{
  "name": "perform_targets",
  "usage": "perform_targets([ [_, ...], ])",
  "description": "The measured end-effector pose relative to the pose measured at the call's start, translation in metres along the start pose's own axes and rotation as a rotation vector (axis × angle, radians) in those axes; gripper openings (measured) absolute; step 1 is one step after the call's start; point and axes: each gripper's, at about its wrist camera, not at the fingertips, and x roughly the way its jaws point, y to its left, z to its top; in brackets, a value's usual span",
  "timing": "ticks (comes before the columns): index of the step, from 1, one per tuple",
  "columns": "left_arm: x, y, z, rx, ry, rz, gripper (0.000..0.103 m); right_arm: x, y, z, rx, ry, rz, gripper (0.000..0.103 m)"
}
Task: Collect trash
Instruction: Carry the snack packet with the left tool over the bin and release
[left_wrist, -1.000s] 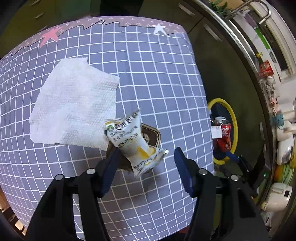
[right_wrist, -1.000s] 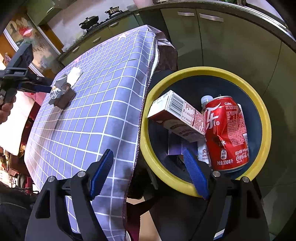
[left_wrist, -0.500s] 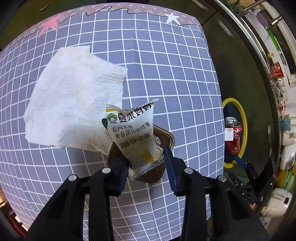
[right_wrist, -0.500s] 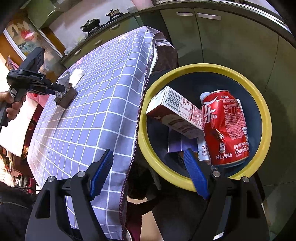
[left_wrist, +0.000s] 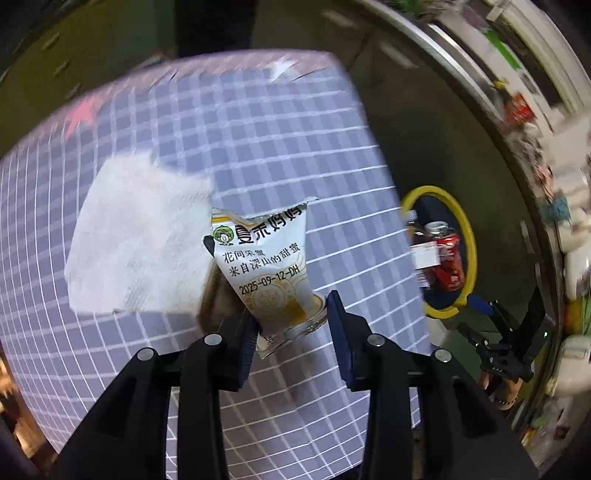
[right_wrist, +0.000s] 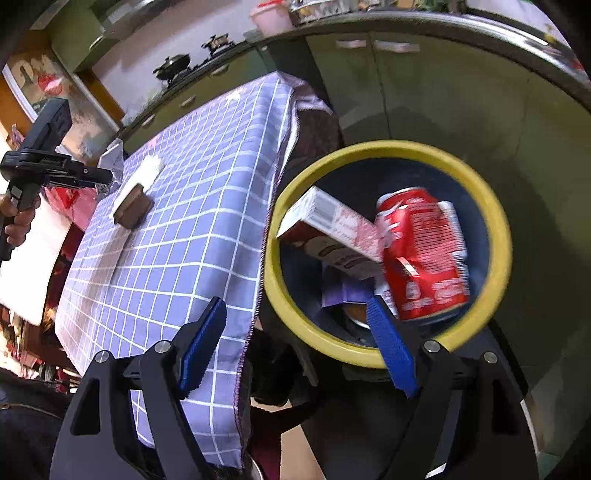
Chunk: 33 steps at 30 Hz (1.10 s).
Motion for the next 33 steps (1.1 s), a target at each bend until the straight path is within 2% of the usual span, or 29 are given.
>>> perform_targets([
  [6, 0.001, -0.078, 0.006, 0.172, -0.010, -0.075, 0.035, -0.037, -0.015, -0.012, 0.037, -0.051, -0.052, 0.078],
  [12, 0.042, -0.171, 0.006, 0.356, 0.064, -0.157, 0.035, -0.065, -0.037, -0.038, 0.104, -0.069, -0.096, 0.078],
  [16, 0.072, -0.210, 0.018, 0.426, 0.082, -0.174, 0.035, -0.077, -0.047, -0.054, 0.142, -0.072, -0.119, 0.078],
  [19, 0.101, -0.227, 0.034, 0.432, 0.103, -0.182, 0.035, -0.081, -0.052, -0.060, 0.158, -0.076, -0.125, 0.078],
  [23, 0.136, -0.230, 0.047, 0.406, 0.130, -0.185, 0.035, -0.081, -0.056, -0.065, 0.167, -0.067, -0.130, 0.078],
  [30, 0.180, -0.225, 0.052, 0.309, 0.268, -0.268, 0.035, -0.084, -0.055, -0.066, 0.165, -0.060, -0.128, 0.078],
  [33, 0.182, -0.227, 0.048, 0.308, 0.307, -0.292, 0.048, -0.082, -0.053, -0.065, 0.160, -0.056, -0.125, 0.078],
])
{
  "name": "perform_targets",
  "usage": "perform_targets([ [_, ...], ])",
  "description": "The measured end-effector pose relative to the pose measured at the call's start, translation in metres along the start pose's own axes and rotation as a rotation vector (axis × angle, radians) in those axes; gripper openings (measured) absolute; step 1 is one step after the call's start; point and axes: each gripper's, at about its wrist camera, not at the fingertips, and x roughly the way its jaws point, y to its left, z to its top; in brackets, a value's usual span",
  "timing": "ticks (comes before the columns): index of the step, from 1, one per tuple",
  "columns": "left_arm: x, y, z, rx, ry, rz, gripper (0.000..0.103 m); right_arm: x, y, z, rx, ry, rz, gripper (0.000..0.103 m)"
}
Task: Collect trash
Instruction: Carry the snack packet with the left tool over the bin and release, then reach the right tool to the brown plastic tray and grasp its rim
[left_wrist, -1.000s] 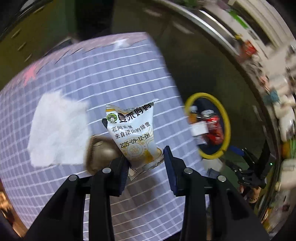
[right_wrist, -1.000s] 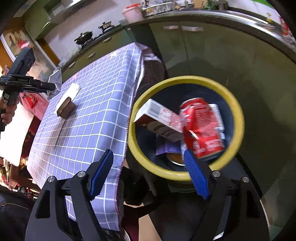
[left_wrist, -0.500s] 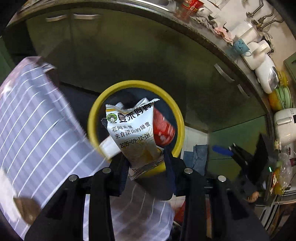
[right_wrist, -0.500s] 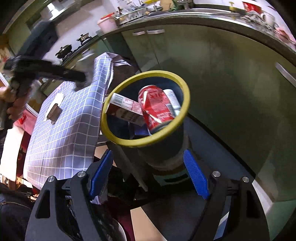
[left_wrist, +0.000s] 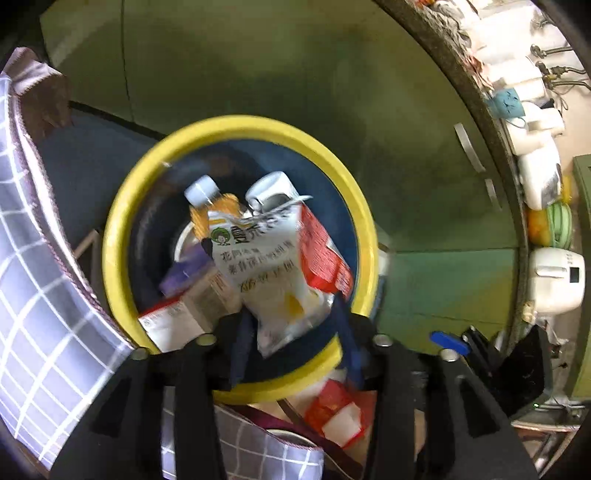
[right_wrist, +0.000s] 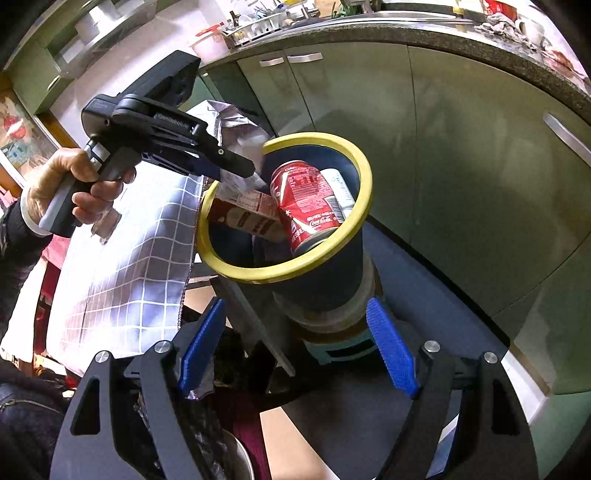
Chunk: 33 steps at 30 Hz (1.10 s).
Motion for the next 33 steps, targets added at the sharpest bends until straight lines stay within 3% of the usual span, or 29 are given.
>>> perform_targets([
  [2, -0.002, -0.003, -0.004, 0.003, 0.003, 0.000, 0.063, 0.002, 0.002, 0.000, -0.002, 0.003, 0.002, 0.078],
  [3, -0.006, -0.005, -0.006, 0.009, -0.001, 0.000, 0.065, 0.003, 0.003, 0.000, -0.003, 0.004, 0.001, 0.078],
  [9, -0.050, -0.019, -0.027, 0.093, -0.078, -0.012, 0.067, -0.006, 0.010, -0.002, -0.011, -0.018, 0.002, 0.078],
  [16, -0.141, -0.012, -0.104, 0.207, -0.285, -0.002, 0.073, -0.007, 0.025, 0.003, -0.035, -0.025, 0.002, 0.078],
  [21, -0.214, 0.038, -0.176, 0.181, -0.492, 0.081, 0.080, 0.006, 0.061, 0.024, -0.113, -0.006, 0.019, 0.078],
  [24, -0.251, 0.081, -0.219, 0.126, -0.611, 0.132, 0.085, 0.022, 0.104, 0.045, -0.207, 0.006, 0.049, 0.079],
  [26, -0.269, 0.113, -0.240, 0.077, -0.678, 0.147, 0.091, 0.034, 0.143, 0.059, -0.294, 0.004, 0.081, 0.086],
  [30, -0.290, 0.194, -0.280, -0.061, -0.817, 0.195, 0.092, 0.063, 0.225, 0.082, -0.498, 0.018, 0.153, 0.090],
  [33, -0.288, 0.240, -0.295, -0.124, -0.872, 0.230, 0.092, 0.091, 0.288, 0.093, -0.662, 0.033, 0.211, 0.098],
])
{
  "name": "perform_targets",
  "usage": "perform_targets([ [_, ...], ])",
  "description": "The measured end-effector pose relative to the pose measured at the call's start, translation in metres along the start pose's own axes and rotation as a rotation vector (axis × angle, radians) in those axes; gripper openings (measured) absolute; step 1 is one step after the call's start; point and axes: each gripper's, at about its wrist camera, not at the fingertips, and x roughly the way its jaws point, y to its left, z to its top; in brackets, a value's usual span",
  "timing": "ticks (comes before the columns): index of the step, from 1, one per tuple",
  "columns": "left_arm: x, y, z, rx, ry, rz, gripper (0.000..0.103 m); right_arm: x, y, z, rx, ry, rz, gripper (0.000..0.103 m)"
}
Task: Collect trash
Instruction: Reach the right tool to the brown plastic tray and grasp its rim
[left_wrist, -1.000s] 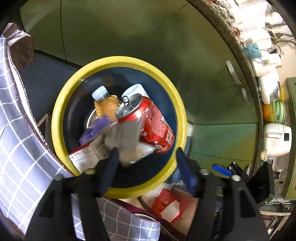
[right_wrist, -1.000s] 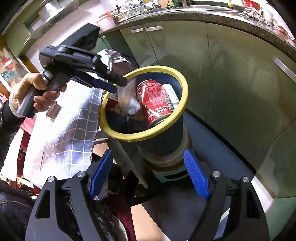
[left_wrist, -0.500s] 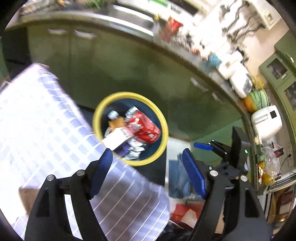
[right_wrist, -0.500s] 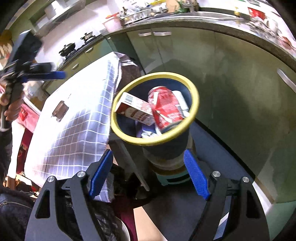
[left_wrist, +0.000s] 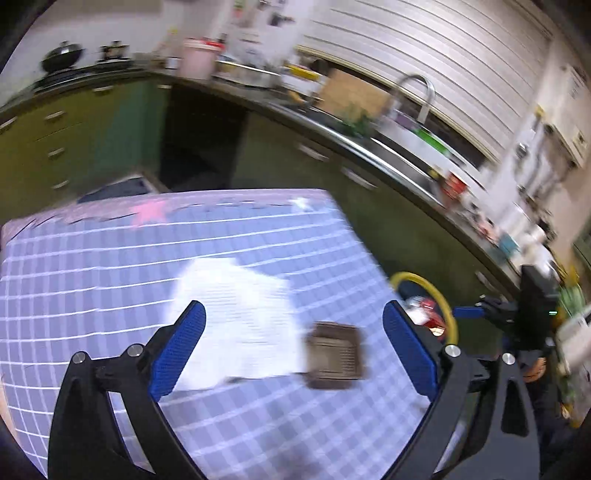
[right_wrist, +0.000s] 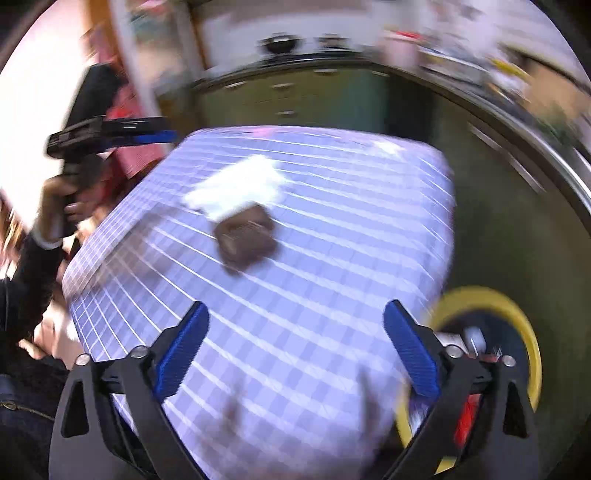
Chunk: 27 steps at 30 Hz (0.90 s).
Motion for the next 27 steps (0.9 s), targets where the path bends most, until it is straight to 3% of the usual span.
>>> perform_targets([
  [5, -0.001, 0.034, -0.014, 0.006, -0.097, 0.088, 0.092, 0.068, 0.046, 0.052, -0.278, 0.121, 0.042, 0.098],
  [8, -0.002, 0.046, -0.021, -0.001, -0.117, 0.070, 0.092, 0.110, 0.055, 0.067, -0.358, 0.226, 0.042, 0.098],
  [12, -0.003, 0.056, -0.023, -0.021, -0.124, 0.058, 0.093, 0.145, 0.045, 0.068, -0.377, 0.323, 0.033, 0.098],
  [15, -0.005, 0.056, -0.025, -0.022, -0.127, 0.065, 0.093, 0.159, 0.039, 0.067, -0.357, 0.336, 0.051, 0.098],
  [20, -0.008, 0.053, -0.027, -0.001, -0.132, 0.073, 0.094, 0.170, 0.041, 0.069, -0.350, 0.362, 0.052, 0.083],
  [24, -0.011, 0.050, -0.028, 0.012, -0.144, 0.070, 0.095, 0.174, 0.043, 0.071, -0.343, 0.373, 0.067, 0.080],
  [26, -0.012, 0.049, -0.028, 0.014, -0.146, 0.070, 0.095, 0.173, 0.044, 0.072, -0.336, 0.358, 0.066, 0.069],
  [27, -0.012, 0.049, -0.029, 0.013, -0.145, 0.072, 0.095, 0.171, 0.044, 0.072, -0.329, 0.351, 0.065, 0.068],
])
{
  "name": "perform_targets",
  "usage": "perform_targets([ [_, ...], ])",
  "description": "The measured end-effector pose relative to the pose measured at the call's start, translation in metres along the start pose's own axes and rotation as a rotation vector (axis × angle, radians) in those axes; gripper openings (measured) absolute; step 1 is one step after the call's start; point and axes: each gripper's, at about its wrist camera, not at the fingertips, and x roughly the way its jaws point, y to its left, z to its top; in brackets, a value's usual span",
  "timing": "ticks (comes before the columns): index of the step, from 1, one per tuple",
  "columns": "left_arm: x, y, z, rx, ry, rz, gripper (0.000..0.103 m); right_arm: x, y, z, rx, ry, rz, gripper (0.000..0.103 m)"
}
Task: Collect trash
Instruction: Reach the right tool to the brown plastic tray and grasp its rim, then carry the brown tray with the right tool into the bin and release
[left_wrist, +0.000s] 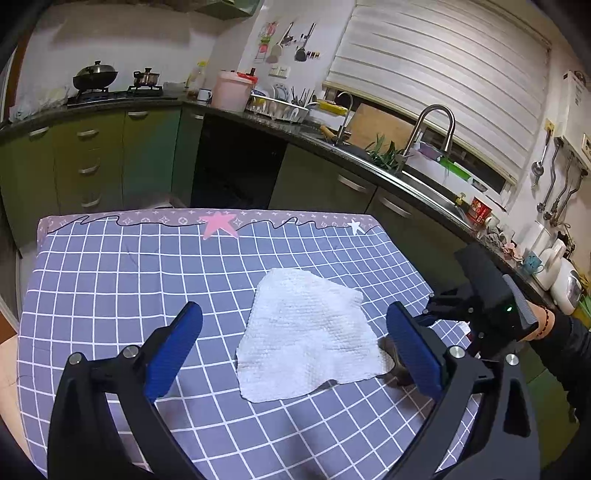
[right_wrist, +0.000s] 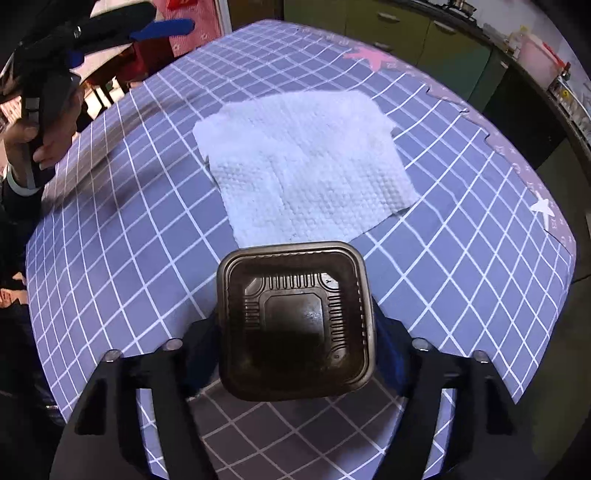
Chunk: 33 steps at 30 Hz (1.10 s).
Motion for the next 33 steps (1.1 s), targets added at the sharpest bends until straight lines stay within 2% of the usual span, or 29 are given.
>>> perform_targets([
  [6, 0.000, 0.002, 0.000, -0.005, 0.004, 0.007, 0.096, -0.023, -0.006, -0.015, 0.073, -0.054, -0.016, 0.067],
  [9, -0.001, 0.003, 0.001, -0.012, 0.004, 0.001, 0.096, -0.051, -0.023, -0.036, 0.159, -0.101, -0.071, 0.068],
  [12, -0.001, 0.001, 0.000, -0.008, 0.004, -0.004, 0.096, -0.082, -0.052, -0.073, 0.284, -0.127, -0.147, 0.068],
  [15, 0.000, -0.002, -0.001, 0.002, 0.009, -0.005, 0.096, -0.105, -0.081, -0.121, 0.407, -0.112, -0.251, 0.068],
  [20, 0.006, -0.006, -0.003, 0.015, 0.023, -0.005, 0.096, -0.112, -0.104, -0.188, 0.524, -0.030, -0.377, 0.069],
  [23, 0.009, -0.005, -0.004, 0.010, 0.033, -0.006, 0.096, -0.114, -0.126, -0.223, 0.628, -0.005, -0.422, 0.069],
  [26, 0.013, -0.005, -0.006, 0.006, 0.044, -0.009, 0.096, -0.107, -0.148, -0.237, 0.717, 0.009, -0.418, 0.069],
  [31, 0.015, -0.007, -0.008, 0.014, 0.047, -0.006, 0.096, -0.089, -0.184, -0.237, 0.818, 0.053, -0.392, 0.070],
  [33, 0.017, -0.007, -0.008, 0.016, 0.055, -0.005, 0.096, -0.083, -0.197, -0.240, 0.853, 0.079, -0.365, 0.078],
])
